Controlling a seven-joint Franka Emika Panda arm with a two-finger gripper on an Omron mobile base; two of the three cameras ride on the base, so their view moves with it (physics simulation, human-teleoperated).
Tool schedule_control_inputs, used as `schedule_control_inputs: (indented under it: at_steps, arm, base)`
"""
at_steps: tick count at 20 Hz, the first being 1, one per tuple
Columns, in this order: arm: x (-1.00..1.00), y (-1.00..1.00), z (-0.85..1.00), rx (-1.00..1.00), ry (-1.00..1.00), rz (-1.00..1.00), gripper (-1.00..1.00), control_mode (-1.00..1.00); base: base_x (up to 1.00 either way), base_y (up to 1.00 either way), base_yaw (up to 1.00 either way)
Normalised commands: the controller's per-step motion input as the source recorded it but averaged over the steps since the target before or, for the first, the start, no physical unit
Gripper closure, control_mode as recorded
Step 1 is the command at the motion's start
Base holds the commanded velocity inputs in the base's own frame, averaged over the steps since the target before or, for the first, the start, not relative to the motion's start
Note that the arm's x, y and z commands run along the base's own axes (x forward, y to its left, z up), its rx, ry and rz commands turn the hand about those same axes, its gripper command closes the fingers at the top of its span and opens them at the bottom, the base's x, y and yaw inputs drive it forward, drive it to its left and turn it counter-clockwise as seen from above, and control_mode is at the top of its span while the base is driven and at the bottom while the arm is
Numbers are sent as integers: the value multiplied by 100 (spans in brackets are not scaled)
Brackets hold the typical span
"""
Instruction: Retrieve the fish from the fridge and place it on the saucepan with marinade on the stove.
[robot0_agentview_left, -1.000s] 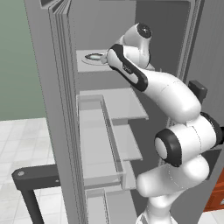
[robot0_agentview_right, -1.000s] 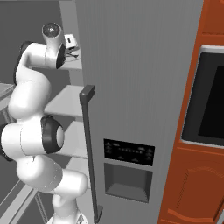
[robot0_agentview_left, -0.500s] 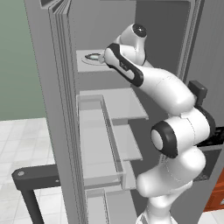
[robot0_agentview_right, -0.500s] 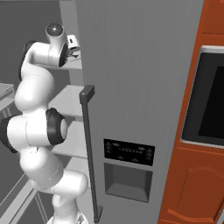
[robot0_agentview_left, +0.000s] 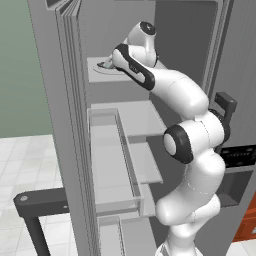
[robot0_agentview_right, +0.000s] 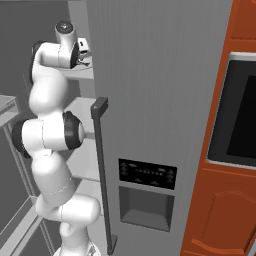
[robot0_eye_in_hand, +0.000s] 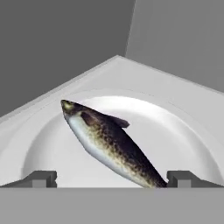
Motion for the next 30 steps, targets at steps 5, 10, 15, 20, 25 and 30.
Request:
schedule_control_inputs:
  at_steps: [5,10,15,20,25,30]
  arm:
    - [42,2,-2,0,1,0,-100,-100]
    - [37,1,-15,-2,0,0,-100,-100]
    - [19,10,-23,-3,0,1,-100,-100]
    - [0,20,-5,-3,0,2,-100,-100]
    - [-10,22,-10,-4,0,0,-100,-100]
    - [-7,17,-29,-5,0,0,-100,-100]
  base:
    - [0,0,0]
    - [0,0,0]
    - [0,0,0]
    - [0,0,0]
    - [0,0,0]
    - [0,0,0]
